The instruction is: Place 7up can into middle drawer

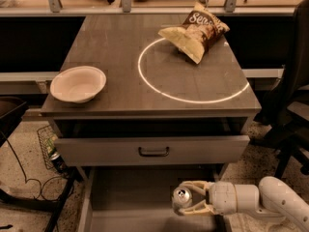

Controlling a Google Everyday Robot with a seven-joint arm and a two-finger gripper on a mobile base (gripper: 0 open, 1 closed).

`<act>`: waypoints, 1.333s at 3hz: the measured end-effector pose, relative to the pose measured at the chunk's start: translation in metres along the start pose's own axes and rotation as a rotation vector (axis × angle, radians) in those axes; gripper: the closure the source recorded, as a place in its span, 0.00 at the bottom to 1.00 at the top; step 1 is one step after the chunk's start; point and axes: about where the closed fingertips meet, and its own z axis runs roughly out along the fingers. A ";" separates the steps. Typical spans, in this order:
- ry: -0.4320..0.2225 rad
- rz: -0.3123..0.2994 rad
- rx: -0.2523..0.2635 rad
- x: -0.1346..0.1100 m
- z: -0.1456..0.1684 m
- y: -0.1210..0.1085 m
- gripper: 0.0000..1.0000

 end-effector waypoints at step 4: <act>0.052 -0.008 -0.011 0.081 0.039 0.004 1.00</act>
Offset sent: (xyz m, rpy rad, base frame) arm 0.0128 0.0037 -0.0664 -0.0365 -0.0351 0.0092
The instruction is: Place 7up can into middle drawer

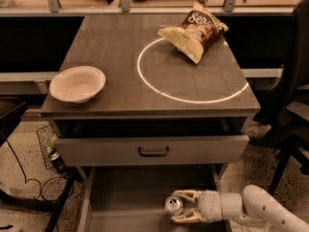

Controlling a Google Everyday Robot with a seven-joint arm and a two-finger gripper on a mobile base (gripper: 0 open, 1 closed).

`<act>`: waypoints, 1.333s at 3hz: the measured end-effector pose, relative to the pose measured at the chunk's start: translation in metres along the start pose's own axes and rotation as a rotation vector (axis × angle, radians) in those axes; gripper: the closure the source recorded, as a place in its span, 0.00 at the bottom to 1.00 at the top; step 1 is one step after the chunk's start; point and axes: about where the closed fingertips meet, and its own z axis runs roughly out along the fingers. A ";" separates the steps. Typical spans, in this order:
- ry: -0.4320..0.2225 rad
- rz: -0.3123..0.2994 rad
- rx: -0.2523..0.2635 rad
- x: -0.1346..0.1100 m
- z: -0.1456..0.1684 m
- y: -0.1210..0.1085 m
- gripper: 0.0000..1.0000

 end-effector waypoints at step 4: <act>0.051 0.028 0.025 0.032 0.012 -0.005 0.82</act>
Offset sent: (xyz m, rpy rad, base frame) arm 0.0097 -0.0019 -0.0346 -0.0606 0.0197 -0.0501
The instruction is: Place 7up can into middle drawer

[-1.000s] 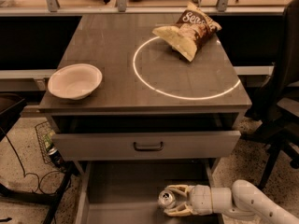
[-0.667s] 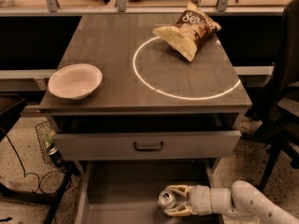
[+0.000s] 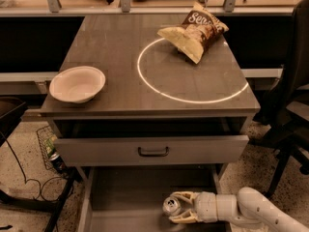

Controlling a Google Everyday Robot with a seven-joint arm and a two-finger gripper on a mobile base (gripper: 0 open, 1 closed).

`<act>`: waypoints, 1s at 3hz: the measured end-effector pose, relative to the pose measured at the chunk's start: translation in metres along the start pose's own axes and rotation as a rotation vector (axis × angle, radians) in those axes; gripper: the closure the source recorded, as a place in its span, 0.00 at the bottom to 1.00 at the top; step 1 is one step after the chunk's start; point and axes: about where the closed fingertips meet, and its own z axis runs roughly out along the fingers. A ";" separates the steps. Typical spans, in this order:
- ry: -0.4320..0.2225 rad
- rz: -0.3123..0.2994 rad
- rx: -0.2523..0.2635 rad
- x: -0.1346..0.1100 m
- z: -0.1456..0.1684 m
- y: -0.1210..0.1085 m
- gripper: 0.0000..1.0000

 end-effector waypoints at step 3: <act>-0.007 0.000 -0.011 -0.002 0.005 0.002 0.04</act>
Offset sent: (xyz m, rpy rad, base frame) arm -0.0004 0.0015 0.0000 0.0017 0.0007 0.0028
